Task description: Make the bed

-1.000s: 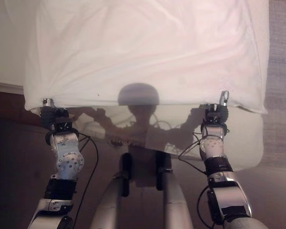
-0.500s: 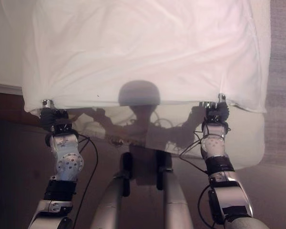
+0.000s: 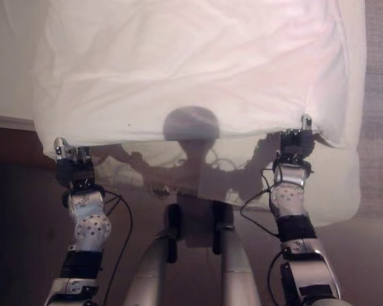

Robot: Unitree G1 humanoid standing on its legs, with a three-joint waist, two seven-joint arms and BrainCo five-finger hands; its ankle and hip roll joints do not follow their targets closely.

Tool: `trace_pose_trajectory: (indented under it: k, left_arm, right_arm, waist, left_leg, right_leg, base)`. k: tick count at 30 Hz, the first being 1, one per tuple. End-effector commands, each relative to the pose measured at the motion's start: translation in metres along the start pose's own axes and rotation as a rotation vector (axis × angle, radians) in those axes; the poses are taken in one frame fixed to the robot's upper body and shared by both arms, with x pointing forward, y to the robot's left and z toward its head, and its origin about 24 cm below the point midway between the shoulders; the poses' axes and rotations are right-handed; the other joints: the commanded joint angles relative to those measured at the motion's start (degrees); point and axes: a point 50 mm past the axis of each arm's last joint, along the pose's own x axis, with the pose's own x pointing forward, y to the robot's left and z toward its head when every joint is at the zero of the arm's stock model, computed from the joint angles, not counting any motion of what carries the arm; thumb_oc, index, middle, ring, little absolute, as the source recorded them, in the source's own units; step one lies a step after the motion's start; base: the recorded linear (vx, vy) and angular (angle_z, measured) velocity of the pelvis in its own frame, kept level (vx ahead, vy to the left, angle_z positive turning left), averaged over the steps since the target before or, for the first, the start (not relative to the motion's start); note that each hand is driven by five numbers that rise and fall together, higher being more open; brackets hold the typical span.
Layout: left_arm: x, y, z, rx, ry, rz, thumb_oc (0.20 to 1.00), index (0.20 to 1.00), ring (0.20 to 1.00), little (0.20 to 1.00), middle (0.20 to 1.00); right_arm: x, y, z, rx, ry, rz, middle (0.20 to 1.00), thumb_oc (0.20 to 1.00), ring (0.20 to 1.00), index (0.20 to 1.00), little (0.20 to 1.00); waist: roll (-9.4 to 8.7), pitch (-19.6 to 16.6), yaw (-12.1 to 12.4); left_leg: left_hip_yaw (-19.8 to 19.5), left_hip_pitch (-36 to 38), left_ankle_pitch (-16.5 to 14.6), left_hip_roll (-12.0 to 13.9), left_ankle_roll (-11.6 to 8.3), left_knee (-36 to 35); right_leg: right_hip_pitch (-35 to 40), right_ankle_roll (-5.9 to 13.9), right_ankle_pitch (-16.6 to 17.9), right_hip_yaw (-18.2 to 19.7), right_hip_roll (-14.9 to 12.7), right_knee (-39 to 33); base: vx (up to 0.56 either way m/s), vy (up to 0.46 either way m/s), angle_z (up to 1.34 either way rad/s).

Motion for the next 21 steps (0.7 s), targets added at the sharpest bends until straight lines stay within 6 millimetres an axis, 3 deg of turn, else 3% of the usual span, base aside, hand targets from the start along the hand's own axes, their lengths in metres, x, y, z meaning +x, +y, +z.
trace_pose_trajectory:
  k: [1,9,11,15,16,17,19,21]
  left_arm:
    - [0.003,0.032,0.033,0.016,-0.121,0.057,1.000,1.000,1.000,1.000,1.000]
    - [-0.022,0.082,0.010,0.043,0.088,0.130,1.000,1.000,1.000,1.000,1.000]
    - [-0.033,0.096,0.001,0.060,0.172,0.148,1.000,1.000,1.000,1.000,1.000]
    - [-0.047,0.105,-0.011,0.108,0.286,0.142,1.000,1.000,1.000,1.000,1.000]
    - [-0.061,0.109,-0.025,0.126,0.408,0.108,1.000,1.000,1.000,1.000,1.000]
    - [-0.061,0.109,-0.025,0.126,0.409,0.107,1.000,1.000,1.000,1.000,1.000]
    - [-0.079,0.116,-0.038,0.143,0.557,0.071,1.000,1.000,1.000,1.000,1.000]
    - [-0.079,0.116,-0.038,0.143,0.557,0.071,1.000,1.000,1.000,1.000,1.000]
  right_arm:
    - [-0.012,-0.004,0.023,0.002,-0.121,0.081,0.200,0.200,0.200,0.200,0.200]
    - [-0.045,0.020,0.015,0.060,-0.079,0.275,0.200,0.200,0.200,0.200,0.200]
    - [-0.053,0.039,0.009,0.086,-0.046,0.371,0.200,0.200,0.200,0.200,0.200]
    - [-0.061,0.056,0.001,0.097,-0.001,0.457,0.200,0.200,0.200,0.200,0.200]
    - [-0.068,0.067,-0.005,0.117,0.045,0.528,0.200,0.200,0.200,0.200,0.200]
    - [-0.068,0.067,-0.005,0.117,0.044,0.528,0.200,0.200,0.200,0.200,0.200]
    - [-0.073,0.075,-0.010,0.135,0.080,0.580,0.200,0.200,0.200,0.200,0.200]
    - [-0.073,0.075,-0.010,0.135,0.080,0.580,0.200,0.200,0.200,0.200,0.200]
  waist:
    - [0.60,-7.8,-0.5]
    - [-0.21,-7.6,-1.4]
    - [-0.41,-6.9,-1.5]
    - [-0.46,-6.6,-1.6]
    - [-0.55,-6.2,-1.8]
    - [-0.56,-6.3,-1.8]
    - [-0.68,-6.1,-1.9]
    - [-0.68,-6.2,-1.9]
  left_leg:
    - [1.2,-2.6,1.4,-1.8,-0.15,-2.0]
    - [1.4,-2.3,1.7,-1.6,-0.12,-2.8]
    - [1.5,-1.9,1.3,-1.4,-0.16,-2.5]
    - [1.7,-1.7,1.4,-1.4,-0.14,-2.2]
    - [1.8,-1.5,1.5,-1.4,-0.09,-2.2]
    - [1.8,-1.8,1.8,-1.4,-0.08,-2.3]
    - [1.9,-1.8,1.8,-1.4,0.04,-2.2]
    - [1.9,-2.0,1.8,-1.4,0.04,-2.2]
  right_leg:
    - [1.7,5.65,4.1,3.4,0.7,-6.8]
    - [1.9,5.56,4.7,3.8,1.1,-7.5]
    - [2.2,5.59,4.4,4.0,1.1,-7.1]
    - [2.3,5.50,4.5,4.1,1.1,-6.8]
    - [2.5,5.48,4.6,4.1,1.1,-7.0]
    - [2.3,5.46,4.9,4.1,1.1,-7.1]
    - [2.5,5.48,5.1,4.2,1.2,-7.3]
    - [2.4,5.48,5.1,4.2,1.2,-7.3]
  base:
    - [0.00,-0.007,-0.04]
    - [0.00,-0.005,-0.01]
    - [-0.01,-0.014,-0.03]
    - [0.00,0.000,0.00]
    - [0.00,0.000,0.00]
    - [0.00,0.000,0.00]
    - [0.00,0.000,0.00]
    - [0.00,0.000,0.00]
